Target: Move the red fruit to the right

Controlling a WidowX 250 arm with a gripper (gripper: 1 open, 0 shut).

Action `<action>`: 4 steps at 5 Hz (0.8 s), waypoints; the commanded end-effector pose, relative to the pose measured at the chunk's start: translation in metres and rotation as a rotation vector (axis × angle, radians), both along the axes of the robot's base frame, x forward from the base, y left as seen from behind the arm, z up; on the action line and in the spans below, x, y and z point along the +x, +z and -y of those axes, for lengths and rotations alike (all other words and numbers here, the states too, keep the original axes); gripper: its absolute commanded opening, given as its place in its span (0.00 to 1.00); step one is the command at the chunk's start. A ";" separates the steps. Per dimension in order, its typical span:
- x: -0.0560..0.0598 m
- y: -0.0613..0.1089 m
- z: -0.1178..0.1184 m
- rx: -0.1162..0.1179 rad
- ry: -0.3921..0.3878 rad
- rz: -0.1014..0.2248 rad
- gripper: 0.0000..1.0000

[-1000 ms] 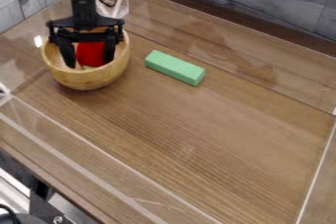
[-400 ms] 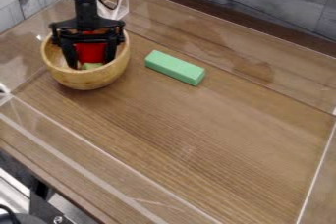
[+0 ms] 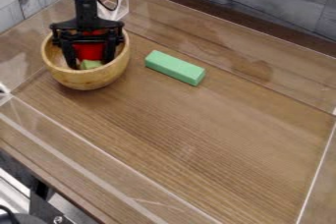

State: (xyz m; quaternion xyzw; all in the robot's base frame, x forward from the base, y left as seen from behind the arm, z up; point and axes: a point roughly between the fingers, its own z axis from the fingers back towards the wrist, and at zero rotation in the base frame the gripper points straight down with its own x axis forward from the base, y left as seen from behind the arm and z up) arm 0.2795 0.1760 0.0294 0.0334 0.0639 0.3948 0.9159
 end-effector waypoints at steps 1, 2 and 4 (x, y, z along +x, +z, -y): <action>0.008 0.014 -0.012 0.032 0.017 0.037 1.00; 0.009 0.029 -0.012 0.010 0.028 0.048 0.00; 0.017 0.088 -0.007 -0.083 0.041 0.103 0.00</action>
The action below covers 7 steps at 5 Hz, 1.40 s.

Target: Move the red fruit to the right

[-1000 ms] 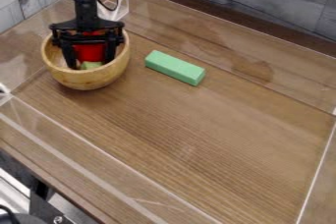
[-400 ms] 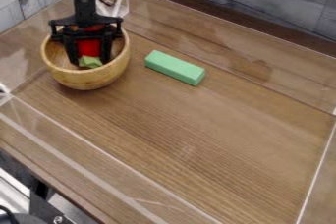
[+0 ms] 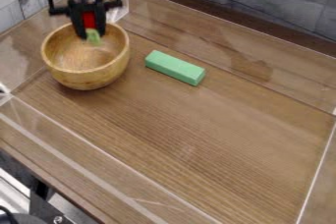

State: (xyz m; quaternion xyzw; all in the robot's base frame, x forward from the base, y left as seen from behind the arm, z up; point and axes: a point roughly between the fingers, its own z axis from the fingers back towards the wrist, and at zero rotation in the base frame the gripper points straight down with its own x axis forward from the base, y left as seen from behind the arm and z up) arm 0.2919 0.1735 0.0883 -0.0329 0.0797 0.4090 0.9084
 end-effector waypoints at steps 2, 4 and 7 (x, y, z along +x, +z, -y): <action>0.016 0.078 0.021 -0.032 -0.024 0.104 0.00; 0.016 0.072 0.078 -0.060 -0.110 0.109 0.00; 0.033 0.056 0.191 -0.059 -0.252 0.103 0.00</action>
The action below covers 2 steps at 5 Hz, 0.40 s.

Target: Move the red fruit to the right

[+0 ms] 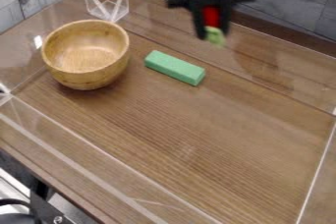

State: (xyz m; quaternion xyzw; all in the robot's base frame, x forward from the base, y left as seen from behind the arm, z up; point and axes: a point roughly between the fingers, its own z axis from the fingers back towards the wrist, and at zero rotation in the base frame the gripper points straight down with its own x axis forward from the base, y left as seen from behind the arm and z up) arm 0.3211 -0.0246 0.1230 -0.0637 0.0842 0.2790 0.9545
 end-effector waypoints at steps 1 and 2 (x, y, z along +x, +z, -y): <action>0.007 0.013 0.026 0.015 -0.032 0.065 0.00; 0.010 -0.003 0.038 0.040 -0.047 0.056 0.00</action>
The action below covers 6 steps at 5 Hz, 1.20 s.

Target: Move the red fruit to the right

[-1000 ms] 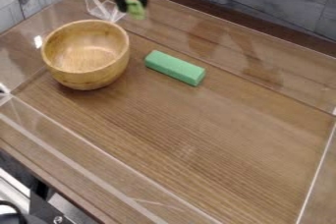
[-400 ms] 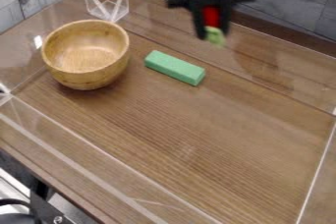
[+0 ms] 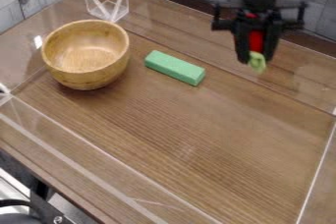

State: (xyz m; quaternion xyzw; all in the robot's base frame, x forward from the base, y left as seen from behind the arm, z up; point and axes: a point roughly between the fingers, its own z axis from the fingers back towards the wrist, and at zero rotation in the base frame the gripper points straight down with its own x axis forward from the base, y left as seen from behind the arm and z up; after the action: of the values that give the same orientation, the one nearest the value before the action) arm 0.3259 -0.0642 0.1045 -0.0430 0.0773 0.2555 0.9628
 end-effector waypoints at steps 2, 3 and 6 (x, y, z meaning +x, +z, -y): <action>0.015 -0.005 0.001 0.025 0.018 0.047 0.00; 0.020 -0.009 0.000 0.030 0.040 0.049 0.00; 0.034 -0.015 -0.007 0.034 0.104 0.050 0.00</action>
State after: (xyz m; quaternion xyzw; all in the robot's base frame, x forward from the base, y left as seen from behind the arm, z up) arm 0.3478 -0.0603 0.0711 -0.0245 0.0776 0.3040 0.9492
